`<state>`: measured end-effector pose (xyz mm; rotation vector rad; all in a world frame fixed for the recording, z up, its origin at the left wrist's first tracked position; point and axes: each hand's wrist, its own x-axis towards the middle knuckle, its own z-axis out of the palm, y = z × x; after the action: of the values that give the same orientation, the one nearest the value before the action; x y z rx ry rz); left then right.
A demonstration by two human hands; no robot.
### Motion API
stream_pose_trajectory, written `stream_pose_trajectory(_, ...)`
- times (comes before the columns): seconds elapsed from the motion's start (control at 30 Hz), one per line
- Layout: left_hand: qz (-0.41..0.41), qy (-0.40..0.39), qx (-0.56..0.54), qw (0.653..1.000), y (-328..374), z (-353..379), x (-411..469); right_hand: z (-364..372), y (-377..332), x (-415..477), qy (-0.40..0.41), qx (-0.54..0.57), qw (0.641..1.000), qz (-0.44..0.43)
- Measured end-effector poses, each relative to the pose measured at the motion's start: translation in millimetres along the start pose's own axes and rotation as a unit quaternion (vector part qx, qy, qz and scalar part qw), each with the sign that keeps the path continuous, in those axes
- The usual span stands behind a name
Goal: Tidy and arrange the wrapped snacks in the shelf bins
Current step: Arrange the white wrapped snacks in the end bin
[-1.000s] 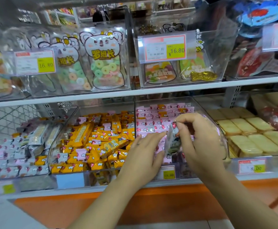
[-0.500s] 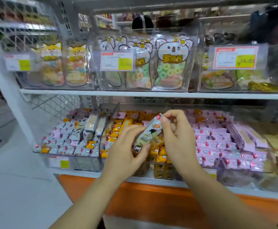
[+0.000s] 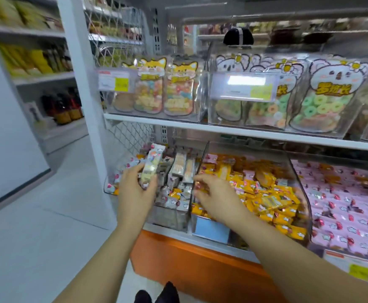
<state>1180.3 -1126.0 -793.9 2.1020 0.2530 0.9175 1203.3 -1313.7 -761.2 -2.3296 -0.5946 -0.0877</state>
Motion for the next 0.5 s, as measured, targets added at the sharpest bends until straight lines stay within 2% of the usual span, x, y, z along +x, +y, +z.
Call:
stream_pose_trajectory(0.07, -0.023, 0.010, 0.013, 1.000, -8, -2, 13, 9, -1, 3, -0.031, -0.059, 0.998, -0.018)
stream_pose_trajectory(0.17, -0.054, 0.014, 0.051, 0.997, -13, 1, 28, 18, 1, 5, -0.054, -0.082, 0.995, -0.035)
stream_pose_trajectory(0.3, -0.052, -0.010, 0.113, 0.992, -18, 15, 42, 19, 6, 9, -0.055, -0.087, 0.994, -0.044)
stream_pose_trajectory(0.5, -0.049, -0.047, 0.145, 0.987, -21, 23, 36, 15, 9, 13, -0.067, -0.101, 0.991, -0.061)
